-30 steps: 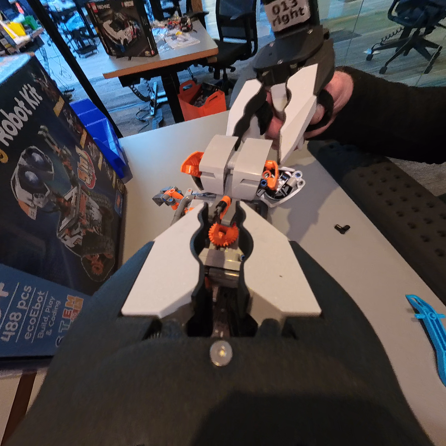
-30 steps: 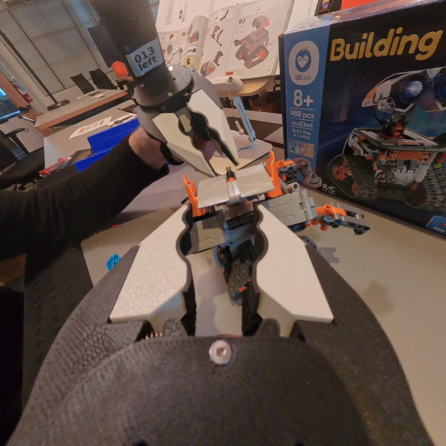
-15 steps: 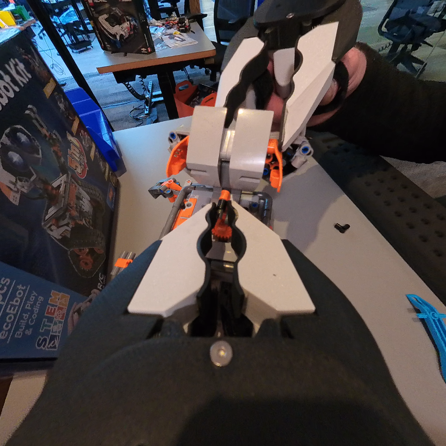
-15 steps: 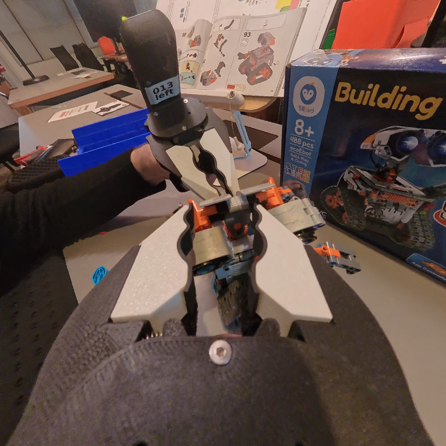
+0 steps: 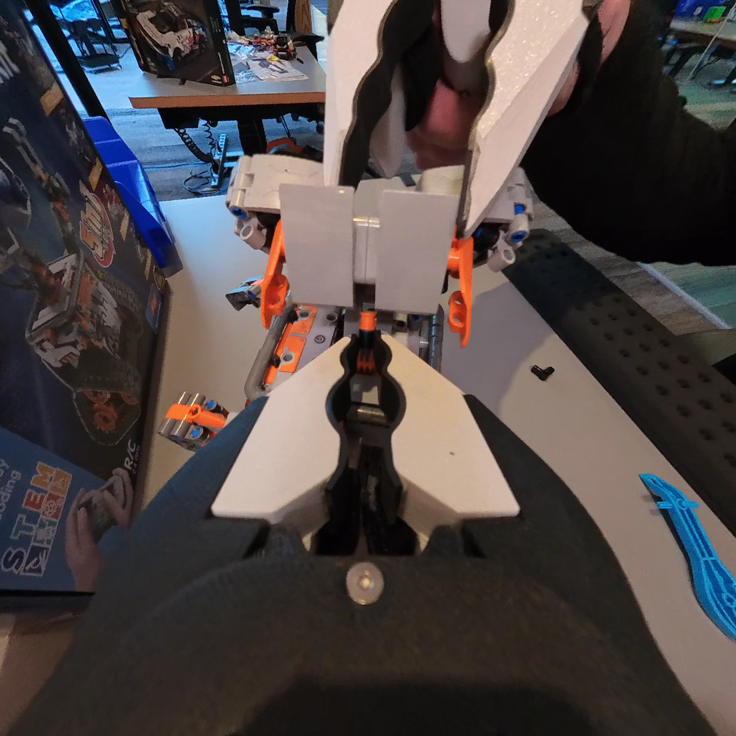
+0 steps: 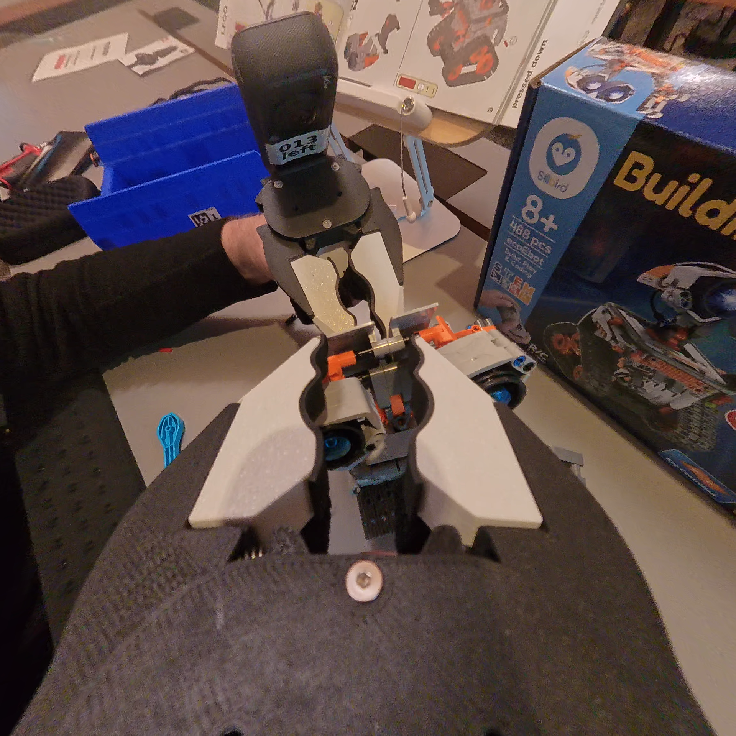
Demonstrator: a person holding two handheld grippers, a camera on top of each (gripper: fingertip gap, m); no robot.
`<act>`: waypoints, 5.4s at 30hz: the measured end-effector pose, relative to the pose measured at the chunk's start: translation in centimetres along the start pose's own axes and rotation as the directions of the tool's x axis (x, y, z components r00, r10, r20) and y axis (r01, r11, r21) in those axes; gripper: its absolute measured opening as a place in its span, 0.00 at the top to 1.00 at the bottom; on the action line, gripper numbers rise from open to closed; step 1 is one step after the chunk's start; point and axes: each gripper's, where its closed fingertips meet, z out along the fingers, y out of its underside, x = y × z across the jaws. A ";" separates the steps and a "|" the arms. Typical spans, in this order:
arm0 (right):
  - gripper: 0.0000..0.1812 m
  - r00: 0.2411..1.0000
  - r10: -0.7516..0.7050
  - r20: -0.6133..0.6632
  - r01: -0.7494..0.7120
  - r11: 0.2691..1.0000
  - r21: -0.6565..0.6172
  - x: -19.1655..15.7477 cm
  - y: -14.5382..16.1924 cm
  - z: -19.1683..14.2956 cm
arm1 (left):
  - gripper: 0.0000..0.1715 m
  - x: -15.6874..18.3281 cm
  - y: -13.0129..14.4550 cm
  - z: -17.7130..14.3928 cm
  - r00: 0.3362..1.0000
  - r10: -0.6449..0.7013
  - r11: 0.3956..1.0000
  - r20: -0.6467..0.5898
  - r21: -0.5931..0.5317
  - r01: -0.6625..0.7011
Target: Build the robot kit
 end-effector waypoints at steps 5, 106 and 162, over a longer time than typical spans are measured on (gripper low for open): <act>0.79 1.000 -0.001 -0.006 0.000 0.998 -0.057 0.1 0.0 0.3 | 0.96 -0.1 0.1 -0.1 1.000 -0.023 1.000 -0.011 0.015 0.023; 0.82 0.922 -0.383 0.055 0.359 0.900 0.247 2.3 1.5 -3.3 | 0.83 1.3 -2.0 -4.3 0.956 -0.053 0.994 0.289 0.106 0.023; 0.74 0.974 -0.219 0.054 0.166 0.859 0.485 2.0 0.1 -2.0 | 0.82 7.4 -1.2 -23.5 0.797 0.301 0.797 0.523 -0.598 0.092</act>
